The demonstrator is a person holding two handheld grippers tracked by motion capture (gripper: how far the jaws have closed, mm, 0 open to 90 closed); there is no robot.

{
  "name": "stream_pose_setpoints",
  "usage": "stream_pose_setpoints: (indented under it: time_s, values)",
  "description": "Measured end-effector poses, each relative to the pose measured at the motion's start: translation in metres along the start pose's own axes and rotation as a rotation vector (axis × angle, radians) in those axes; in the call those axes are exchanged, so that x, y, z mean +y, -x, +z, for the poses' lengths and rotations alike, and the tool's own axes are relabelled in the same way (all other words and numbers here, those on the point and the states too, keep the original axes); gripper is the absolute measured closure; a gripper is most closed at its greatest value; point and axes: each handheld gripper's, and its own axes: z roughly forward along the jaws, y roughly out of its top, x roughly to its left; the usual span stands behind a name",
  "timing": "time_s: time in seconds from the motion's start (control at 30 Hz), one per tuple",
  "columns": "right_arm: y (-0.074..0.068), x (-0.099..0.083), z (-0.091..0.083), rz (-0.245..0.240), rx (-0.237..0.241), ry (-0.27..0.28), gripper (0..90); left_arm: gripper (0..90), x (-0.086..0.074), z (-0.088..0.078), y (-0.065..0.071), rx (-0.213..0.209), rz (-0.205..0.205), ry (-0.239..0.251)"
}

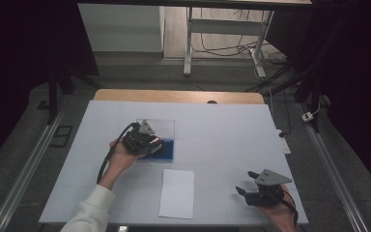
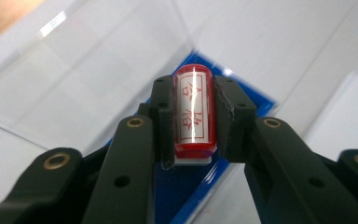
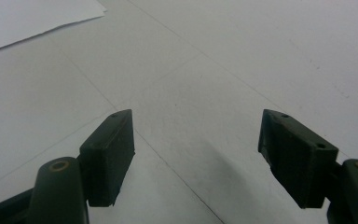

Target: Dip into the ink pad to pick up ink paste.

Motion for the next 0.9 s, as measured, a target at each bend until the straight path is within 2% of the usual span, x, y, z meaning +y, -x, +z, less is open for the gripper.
stream_pose_setpoints:
  time_s: [0.07, 0.17, 0.37, 0.5, 0.63, 0.9]
  values:
    - [0.001, -0.001, 0.0, 0.003, 0.002, 0.0, 26.4, 70.8, 0.002, -0.008, 0.0, -0.02, -0.008, 0.037]
    - [0.0, 0.0, 0.0, 0.001, 0.001, 0.005, 26.4, 70.7, 0.005, -0.02, 0.001, -0.028, -0.011, 0.078]
    - [0.0, 0.0, 0.0, -0.001, 0.003, 0.0, 26.4, 70.6, 0.007, -0.035, 0.001, -0.015, -0.011, 0.117]
    - [0.0, 0.0, 0.0, -0.001, 0.001, -0.001, 26.4, 70.6, 0.006, -0.035, -0.001, 0.002, -0.009, 0.107]
    - [0.0, -0.001, 0.0, -0.001, 0.001, -0.001, 26.4, 70.7, 0.005, -0.032, -0.002, 0.002, -0.013, 0.095]
    - [0.0, -0.001, 0.0, -0.001, 0.0, 0.002, 26.4, 70.6, -0.001, -0.017, -0.006, -0.003, -0.033, 0.053]
